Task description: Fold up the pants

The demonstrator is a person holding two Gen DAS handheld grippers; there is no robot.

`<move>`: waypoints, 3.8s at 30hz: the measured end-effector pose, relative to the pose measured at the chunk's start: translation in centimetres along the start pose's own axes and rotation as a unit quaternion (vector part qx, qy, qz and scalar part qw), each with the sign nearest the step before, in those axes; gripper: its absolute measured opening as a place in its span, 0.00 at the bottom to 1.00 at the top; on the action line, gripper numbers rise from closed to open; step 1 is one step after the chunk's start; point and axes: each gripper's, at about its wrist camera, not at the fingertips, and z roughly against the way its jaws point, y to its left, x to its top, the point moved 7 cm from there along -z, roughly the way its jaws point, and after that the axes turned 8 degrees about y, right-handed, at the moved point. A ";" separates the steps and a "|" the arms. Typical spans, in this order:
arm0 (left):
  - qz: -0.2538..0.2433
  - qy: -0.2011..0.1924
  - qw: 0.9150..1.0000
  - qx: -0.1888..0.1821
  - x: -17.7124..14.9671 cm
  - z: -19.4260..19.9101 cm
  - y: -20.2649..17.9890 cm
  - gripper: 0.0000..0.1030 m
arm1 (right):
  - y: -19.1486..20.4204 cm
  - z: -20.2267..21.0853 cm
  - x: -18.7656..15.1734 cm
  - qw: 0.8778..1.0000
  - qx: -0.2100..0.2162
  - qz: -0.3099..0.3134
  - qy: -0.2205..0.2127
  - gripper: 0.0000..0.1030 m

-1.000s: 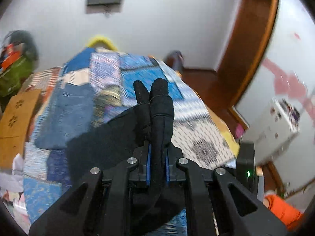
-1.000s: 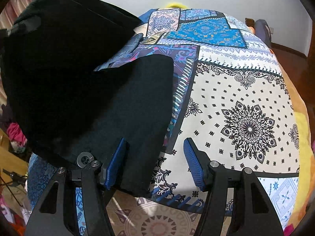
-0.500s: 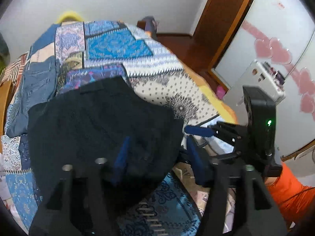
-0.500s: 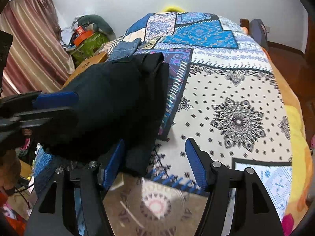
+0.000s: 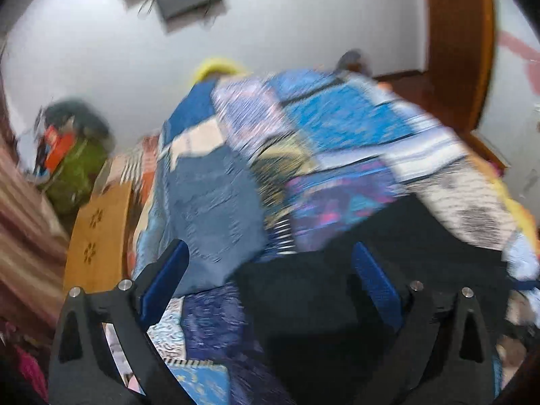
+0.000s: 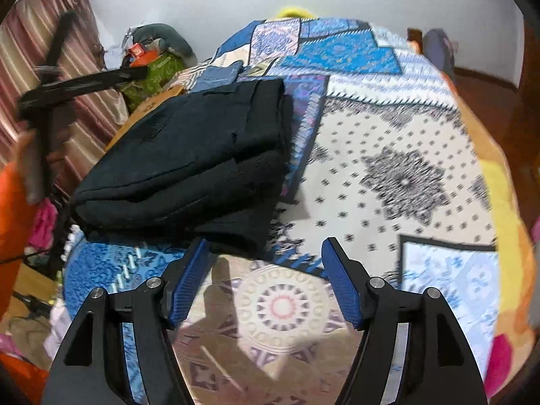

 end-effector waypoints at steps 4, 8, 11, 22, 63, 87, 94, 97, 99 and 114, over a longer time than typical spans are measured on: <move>0.017 0.111 0.994 0.002 -0.8 -7.7 3.2 0.96 | 0.0 -1.0 0.3 1.000 -0.022 0.001 -0.007 0.64; 0.034 0.158 0.986 -0.028 -4.0 -12.0 4.7 0.96 | -0.6 -1.6 1.6 1.000 -0.009 -0.004 -0.005 0.64; 0.067 0.149 0.985 -0.061 -6.1 -11.3 5.7 0.96 | -1.8 -1.9 2.9 0.999 -0.032 -0.001 -0.007 0.64; 0.086 0.110 0.984 -0.112 -16.2 -3.4 5.0 0.96 | -5.1 2.5 6.5 0.992 -0.089 -0.037 -0.076 0.66; 0.016 0.045 0.984 -0.172 -15.6 2.5 0.0 0.67 | 3.8 0.2 1.9 0.995 -0.002 0.095 0.014 0.53; 0.056 0.015 0.985 -0.163 -8.7 2.5 2.3 0.89 | 2.1 1.8 7.2 0.999 -0.033 0.002 -0.019 0.68; 0.007 0.110 0.975 -0.194 -9.1 -2.4 -1.1 0.89 | 2.1 -3.3 5.9 0.998 0.011 -0.030 0.053 0.68; 0.007 0.132 0.962 -0.238 -9.0 -3.3 -2.0 0.89 | 1.8 -4.5 6.1 0.996 0.040 -0.043 0.068 0.68; 0.003 0.146 0.953 -0.266 -9.0 -3.7 -2.9 0.92 | 1.9 -5.1 6.2 0.994 0.063 -0.051 0.078 0.71; 0.023 0.172 0.940 -0.293 -5.8 -5.7 -5.9 0.86 | 2.0 -6.3 8.8 0.992 0.099 -0.035 0.071 0.42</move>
